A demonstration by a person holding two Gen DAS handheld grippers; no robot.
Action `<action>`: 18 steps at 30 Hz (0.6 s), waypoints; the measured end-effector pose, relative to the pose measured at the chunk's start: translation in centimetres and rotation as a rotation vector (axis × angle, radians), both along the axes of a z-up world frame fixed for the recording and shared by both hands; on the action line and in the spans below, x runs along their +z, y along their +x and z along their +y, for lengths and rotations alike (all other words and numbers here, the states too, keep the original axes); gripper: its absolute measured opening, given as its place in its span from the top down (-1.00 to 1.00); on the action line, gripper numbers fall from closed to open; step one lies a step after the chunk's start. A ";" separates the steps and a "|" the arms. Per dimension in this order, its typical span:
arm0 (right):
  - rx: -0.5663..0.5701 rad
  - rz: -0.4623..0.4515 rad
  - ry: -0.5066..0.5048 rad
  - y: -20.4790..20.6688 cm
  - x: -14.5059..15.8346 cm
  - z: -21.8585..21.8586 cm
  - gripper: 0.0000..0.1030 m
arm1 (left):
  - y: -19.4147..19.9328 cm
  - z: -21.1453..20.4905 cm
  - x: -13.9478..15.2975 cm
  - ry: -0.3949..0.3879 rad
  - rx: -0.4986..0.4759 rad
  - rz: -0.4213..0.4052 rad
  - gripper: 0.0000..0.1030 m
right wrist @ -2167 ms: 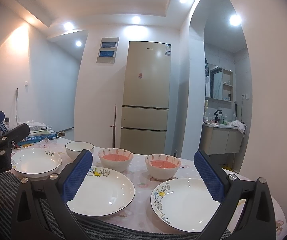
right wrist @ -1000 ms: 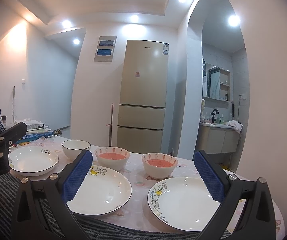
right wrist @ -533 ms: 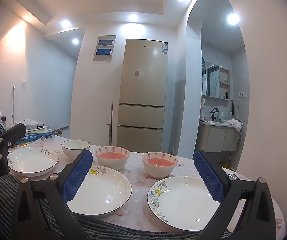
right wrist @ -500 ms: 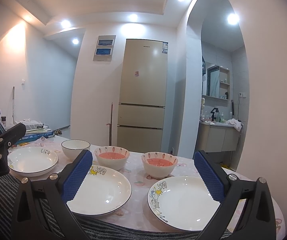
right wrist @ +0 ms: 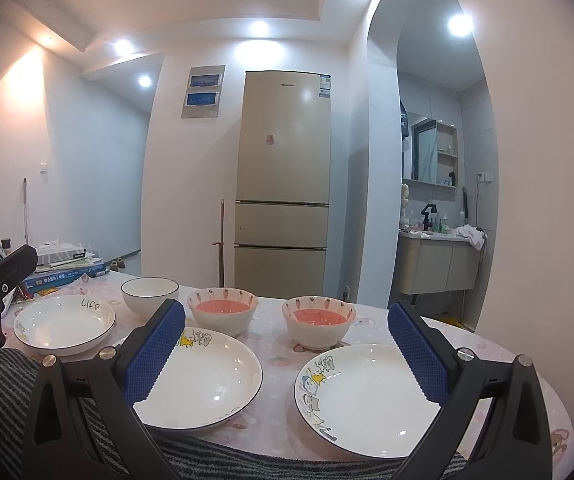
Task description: Organize plates and bowls
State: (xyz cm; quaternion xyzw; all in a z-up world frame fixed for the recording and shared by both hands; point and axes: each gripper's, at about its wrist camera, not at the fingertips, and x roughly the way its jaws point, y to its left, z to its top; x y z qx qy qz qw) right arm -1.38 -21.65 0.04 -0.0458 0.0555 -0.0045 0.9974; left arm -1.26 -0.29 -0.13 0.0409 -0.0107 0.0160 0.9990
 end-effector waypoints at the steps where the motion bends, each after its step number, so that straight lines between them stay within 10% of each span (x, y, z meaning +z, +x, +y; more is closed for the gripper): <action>1: 0.000 0.001 0.001 0.0 0.0 0.0 -1.00 | 0.0 0.0 0.0 0.000 -0.001 0.001 -1.00; 18: -0.002 0.008 0.005 0.1 0.0 -0.3 -1.00 | 0.4 -0.2 0.0 0.020 0.005 0.019 -1.00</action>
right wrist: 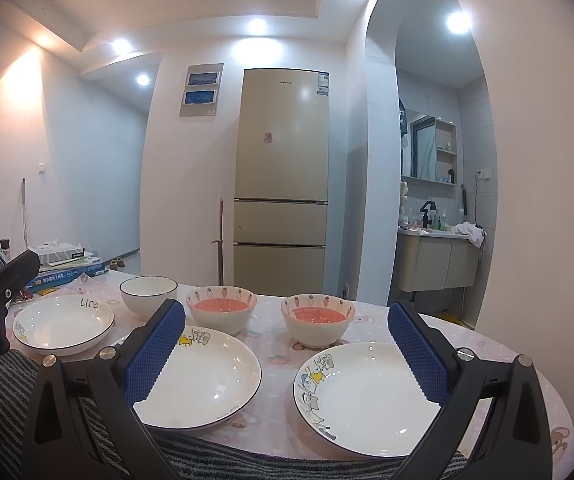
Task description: Organize plates and bowls
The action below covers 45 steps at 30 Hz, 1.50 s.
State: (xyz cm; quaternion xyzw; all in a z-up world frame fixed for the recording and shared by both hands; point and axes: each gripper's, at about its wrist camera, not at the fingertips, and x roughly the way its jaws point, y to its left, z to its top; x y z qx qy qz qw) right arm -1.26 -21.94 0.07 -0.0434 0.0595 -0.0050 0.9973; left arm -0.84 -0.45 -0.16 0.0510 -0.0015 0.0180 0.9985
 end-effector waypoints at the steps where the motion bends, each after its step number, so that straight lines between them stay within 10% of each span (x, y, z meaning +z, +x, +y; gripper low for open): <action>1: 0.000 -0.001 0.001 0.0 0.0 0.1 -1.00 | 0.0 0.0 0.0 0.001 -0.001 -0.001 -1.00; 13: 0.009 0.058 0.014 0.4 1.5 -0.1 -1.00 | -0.8 -0.6 2.5 0.027 -0.006 -0.004 -1.00; 38: 0.111 -0.125 0.194 2.6 18.9 0.5 -1.00 | 1.4 0.4 17.8 -0.050 0.020 -0.131 -1.00; 45: 0.121 -0.158 0.235 5.1 22.8 1.8 -1.00 | 2.1 0.1 20.7 0.003 0.155 -0.248 -1.00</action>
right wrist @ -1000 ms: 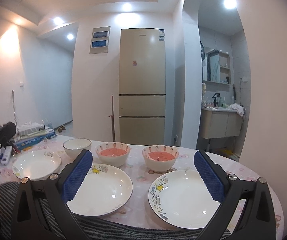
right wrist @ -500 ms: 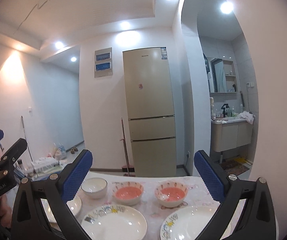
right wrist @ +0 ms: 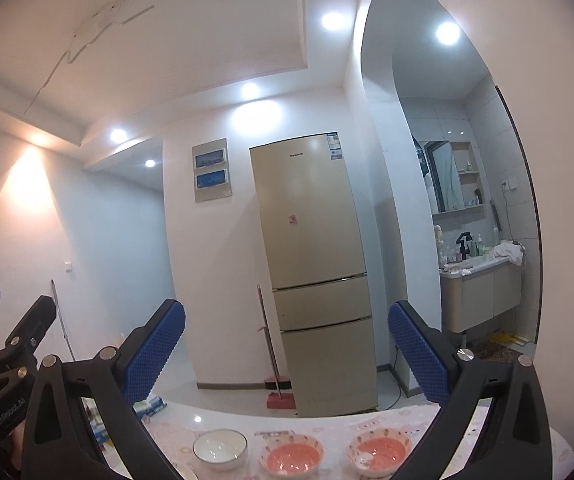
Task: Organize plates and bowls
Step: 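Move the right tool toward the plain white bowl while the left tool approaches its rim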
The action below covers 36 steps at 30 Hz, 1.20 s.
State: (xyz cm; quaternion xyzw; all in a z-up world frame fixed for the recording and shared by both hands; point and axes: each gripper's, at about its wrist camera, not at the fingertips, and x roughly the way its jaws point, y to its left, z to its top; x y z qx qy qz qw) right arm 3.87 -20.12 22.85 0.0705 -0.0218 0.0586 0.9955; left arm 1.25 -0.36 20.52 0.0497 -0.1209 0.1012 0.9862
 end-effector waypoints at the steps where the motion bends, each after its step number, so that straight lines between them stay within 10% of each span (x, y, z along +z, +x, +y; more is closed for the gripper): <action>1: -0.002 -0.005 0.016 0.5 0.5 0.0 -1.00 | 0.2 0.3 0.5 -0.012 -0.006 -0.011 -1.00; 9: 0.027 -0.018 0.113 4.8 2.9 0.4 -1.00 | 2.9 4.1 2.9 -0.107 -0.052 -0.014 -1.00; 24: 0.026 0.145 0.036 14.0 -2.9 5.7 -1.00 | 13.4 8.6 -4.7 -0.198 -0.010 0.299 -1.00; 36: 0.147 0.503 0.009 25.7 -10.7 8.9 -0.99 | 21.0 9.6 -9.9 -0.256 -0.001 0.597 -1.00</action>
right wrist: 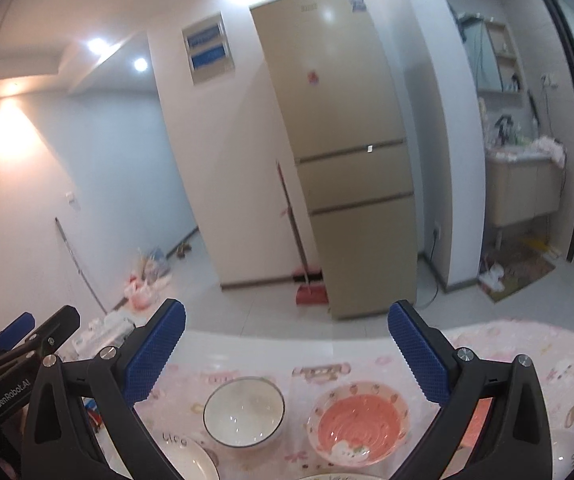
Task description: Organize plates and bowls
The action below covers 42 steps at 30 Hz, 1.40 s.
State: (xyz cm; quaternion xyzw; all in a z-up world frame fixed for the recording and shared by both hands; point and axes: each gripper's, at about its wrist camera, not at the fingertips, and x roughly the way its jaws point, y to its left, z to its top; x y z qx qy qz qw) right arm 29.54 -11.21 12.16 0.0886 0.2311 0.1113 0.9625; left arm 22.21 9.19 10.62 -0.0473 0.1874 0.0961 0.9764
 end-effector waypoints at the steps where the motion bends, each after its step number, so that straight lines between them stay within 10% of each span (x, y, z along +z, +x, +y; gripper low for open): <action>1: 0.010 0.030 0.000 0.9 -0.8 0.4 -0.99 | 0.6 -0.1 -0.4 -0.002 -0.001 0.018 -1.00; 17: 0.120 0.379 -0.069 9.9 -13.4 4.0 -0.63 | 9.1 0.5 -8.9 -0.053 -0.032 0.371 -0.83; 27: 0.187 0.466 -0.082 10.2 -17.4 5.9 0.10 | 11.4 1.1 -13.0 -0.142 -0.079 0.504 -0.62; 33: 0.210 0.499 -0.089 10.3 -18.5 6.4 0.28 | 12.5 1.4 -15.4 -0.203 -0.111 0.578 -0.33; 37: 0.215 0.519 -0.137 10.3 -19.2 7.1 0.39 | 12.8 1.2 -16.6 -0.231 -0.114 0.645 0.36; 42: 0.211 0.534 -0.190 10.1 -20.4 8.0 0.47 | 13.2 1.4 -18.0 -0.283 -0.137 0.693 0.48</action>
